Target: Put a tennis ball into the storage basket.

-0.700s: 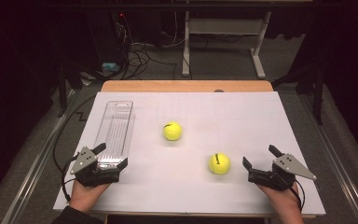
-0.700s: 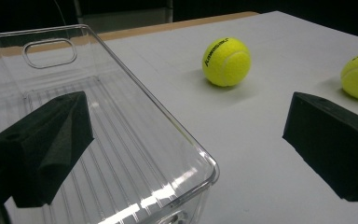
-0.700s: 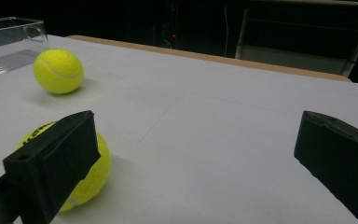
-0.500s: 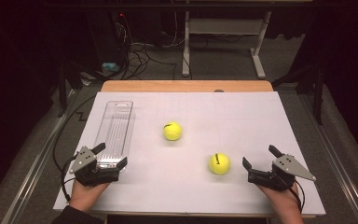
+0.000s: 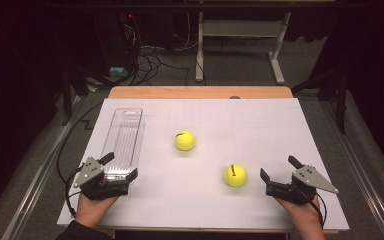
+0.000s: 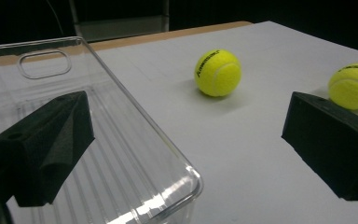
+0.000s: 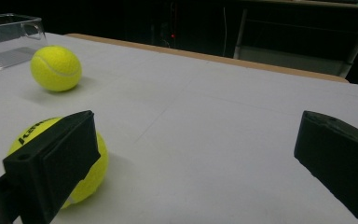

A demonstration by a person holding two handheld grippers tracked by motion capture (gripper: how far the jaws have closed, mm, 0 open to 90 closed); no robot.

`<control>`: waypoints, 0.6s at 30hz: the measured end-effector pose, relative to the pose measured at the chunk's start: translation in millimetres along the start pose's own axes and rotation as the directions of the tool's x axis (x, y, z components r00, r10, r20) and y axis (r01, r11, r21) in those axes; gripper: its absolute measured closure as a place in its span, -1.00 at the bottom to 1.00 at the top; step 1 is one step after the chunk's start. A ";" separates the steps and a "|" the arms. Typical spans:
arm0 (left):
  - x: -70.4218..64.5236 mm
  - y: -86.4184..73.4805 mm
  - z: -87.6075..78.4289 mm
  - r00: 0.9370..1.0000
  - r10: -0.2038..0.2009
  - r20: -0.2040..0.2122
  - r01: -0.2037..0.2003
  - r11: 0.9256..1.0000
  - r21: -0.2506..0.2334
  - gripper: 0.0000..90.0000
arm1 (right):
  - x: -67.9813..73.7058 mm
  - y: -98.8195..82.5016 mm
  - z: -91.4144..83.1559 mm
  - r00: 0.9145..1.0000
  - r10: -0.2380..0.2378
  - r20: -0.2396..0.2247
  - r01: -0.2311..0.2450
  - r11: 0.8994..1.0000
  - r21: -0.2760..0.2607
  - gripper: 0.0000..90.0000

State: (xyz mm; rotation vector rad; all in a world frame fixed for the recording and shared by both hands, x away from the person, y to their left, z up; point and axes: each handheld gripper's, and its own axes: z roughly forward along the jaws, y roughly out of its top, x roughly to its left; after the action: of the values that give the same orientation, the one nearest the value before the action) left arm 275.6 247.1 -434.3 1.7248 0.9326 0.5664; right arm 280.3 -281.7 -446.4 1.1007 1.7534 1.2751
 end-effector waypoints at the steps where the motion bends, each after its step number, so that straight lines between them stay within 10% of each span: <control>1: -1.8 1.3 0.5 1.000 0.004 0.003 -0.004 1.000 0.000 -0.94 | 0.0 0.0 0.1 1.000 0.001 -0.001 -0.001 1.000 0.000 -1.00; 18: -41.3 14.4 25.0 0.991 0.038 0.131 -0.045 0.998 0.052 -1.00 | 1.9 0.1 1.2 1.000 0.001 -0.009 -0.001 1.000 0.001 -1.00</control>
State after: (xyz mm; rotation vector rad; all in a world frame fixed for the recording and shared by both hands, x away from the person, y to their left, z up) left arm 274.6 197.2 -426.6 1.8110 0.8288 0.4536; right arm 280.6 -279.5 -446.8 1.0981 1.7601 1.2819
